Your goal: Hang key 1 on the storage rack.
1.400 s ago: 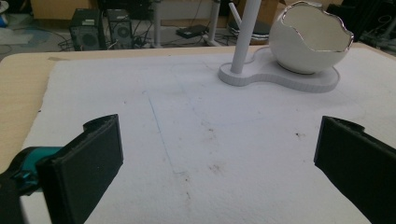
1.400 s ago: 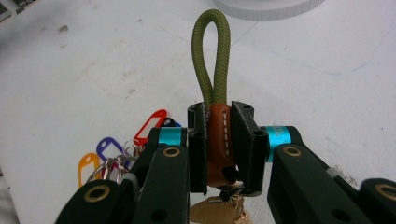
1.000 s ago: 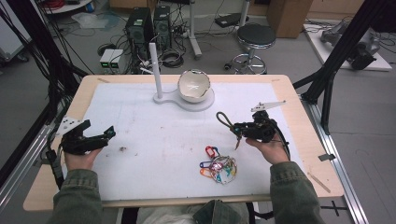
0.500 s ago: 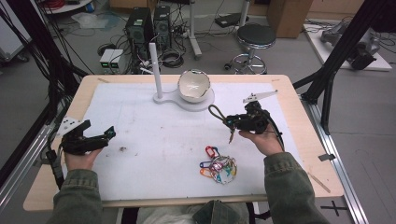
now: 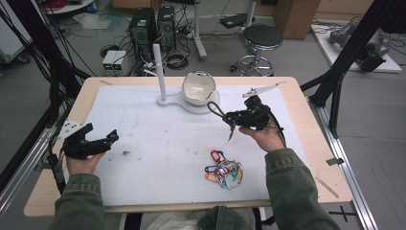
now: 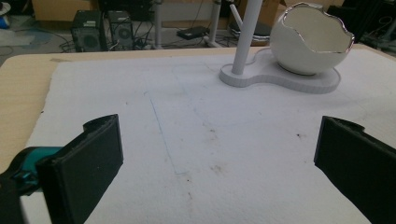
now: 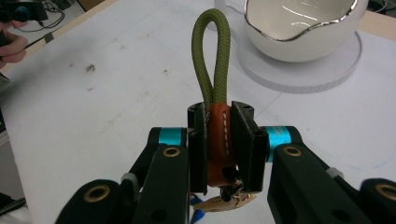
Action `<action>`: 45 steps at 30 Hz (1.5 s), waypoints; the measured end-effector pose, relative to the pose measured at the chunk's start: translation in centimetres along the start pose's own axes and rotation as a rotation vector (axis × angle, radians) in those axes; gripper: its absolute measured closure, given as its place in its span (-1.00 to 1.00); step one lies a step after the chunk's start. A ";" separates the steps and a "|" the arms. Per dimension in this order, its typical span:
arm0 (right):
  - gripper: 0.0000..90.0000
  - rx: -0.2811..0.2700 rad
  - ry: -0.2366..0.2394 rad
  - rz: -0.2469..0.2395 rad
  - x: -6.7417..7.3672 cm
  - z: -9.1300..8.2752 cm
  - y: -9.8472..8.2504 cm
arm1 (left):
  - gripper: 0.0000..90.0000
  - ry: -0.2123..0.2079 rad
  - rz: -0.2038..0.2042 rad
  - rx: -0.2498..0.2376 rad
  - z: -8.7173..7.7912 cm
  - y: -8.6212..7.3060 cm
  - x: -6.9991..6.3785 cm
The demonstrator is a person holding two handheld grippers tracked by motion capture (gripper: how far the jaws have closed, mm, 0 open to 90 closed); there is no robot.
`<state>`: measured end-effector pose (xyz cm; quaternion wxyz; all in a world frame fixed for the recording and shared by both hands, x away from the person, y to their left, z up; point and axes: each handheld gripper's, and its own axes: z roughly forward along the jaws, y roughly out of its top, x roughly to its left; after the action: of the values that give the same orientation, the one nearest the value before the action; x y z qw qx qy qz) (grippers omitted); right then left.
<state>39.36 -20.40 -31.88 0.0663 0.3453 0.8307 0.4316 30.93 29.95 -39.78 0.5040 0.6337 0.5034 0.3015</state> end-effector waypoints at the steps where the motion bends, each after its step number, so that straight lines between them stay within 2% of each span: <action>1: 0.70 0.002 0.000 -0.003 0.1 0.1 0.3 | -0.96 0.000 0.000 0.000 0.0 0.0 0.0; 18: 0.70 0.051 0.016 -0.051 1.6 2.1 4.2 | -0.96 -0.004 -0.004 -0.002 0.0 0.0 0.1; 24: 0.70 0.047 0.023 -0.070 2.1 2.8 5.7 | -0.96 -0.005 -0.006 -0.003 0.0 0.0 0.1; 45: 0.70 0.050 0.046 -0.087 3.2 4.5 9.7 | -0.96 -0.010 -0.009 -0.004 0.1 0.0 0.1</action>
<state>43.76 -11.59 -26.68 0.0573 0.3007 0.8566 0.4153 31.03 30.06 -39.82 0.5092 0.6318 0.5033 0.2970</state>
